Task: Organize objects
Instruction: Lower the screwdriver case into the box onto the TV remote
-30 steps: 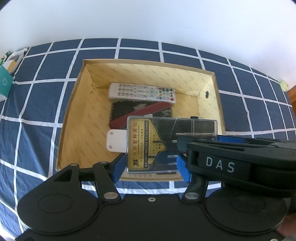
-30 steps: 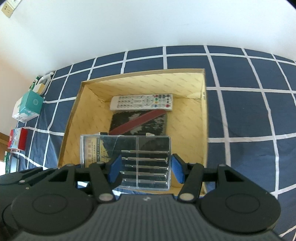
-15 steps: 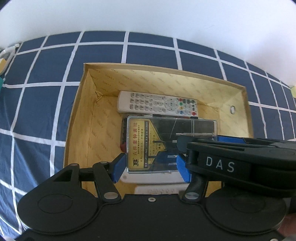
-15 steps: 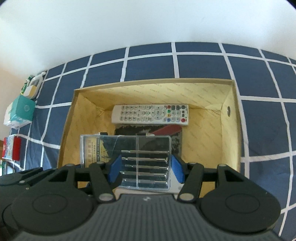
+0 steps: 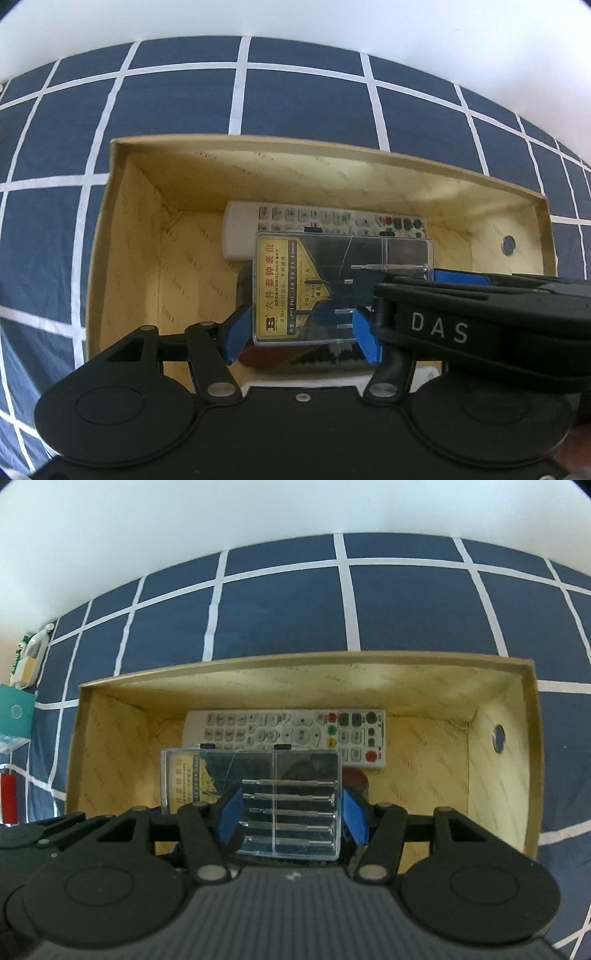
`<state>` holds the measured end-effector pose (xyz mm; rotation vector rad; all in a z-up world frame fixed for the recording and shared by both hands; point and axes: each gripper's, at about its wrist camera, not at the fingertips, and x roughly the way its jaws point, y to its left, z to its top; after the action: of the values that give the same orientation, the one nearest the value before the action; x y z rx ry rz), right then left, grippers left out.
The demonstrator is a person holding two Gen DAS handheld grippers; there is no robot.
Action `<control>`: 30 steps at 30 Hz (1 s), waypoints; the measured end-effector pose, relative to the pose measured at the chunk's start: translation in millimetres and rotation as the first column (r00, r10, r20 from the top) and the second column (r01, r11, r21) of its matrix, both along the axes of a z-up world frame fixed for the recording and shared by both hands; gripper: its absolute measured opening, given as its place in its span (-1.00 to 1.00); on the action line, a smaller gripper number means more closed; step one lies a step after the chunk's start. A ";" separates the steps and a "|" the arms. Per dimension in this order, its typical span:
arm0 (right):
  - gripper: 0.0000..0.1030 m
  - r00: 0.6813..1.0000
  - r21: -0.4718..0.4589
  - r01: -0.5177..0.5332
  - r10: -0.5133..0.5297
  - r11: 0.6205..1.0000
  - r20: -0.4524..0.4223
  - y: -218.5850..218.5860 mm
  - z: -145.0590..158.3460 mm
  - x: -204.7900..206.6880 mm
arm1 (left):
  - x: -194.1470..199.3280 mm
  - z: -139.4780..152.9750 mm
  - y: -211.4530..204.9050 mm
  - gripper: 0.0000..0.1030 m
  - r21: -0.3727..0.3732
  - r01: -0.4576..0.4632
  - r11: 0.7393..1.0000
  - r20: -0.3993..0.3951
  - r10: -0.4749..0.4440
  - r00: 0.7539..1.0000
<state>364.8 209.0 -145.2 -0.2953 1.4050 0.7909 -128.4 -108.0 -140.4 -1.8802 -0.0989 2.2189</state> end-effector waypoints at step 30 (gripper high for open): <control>0.17 0.999 -0.012 0.017 -0.018 1.000 -0.030 21.2 -29.5 31.2 | -38.1 -25.7 1.3 0.16 0.012 0.031 0.999 0.028 -0.032 0.999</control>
<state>396.0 230.2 -174.7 -0.2808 1.4390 0.7756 -166.5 -106.7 -166.1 -1.8941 -0.0858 2.1672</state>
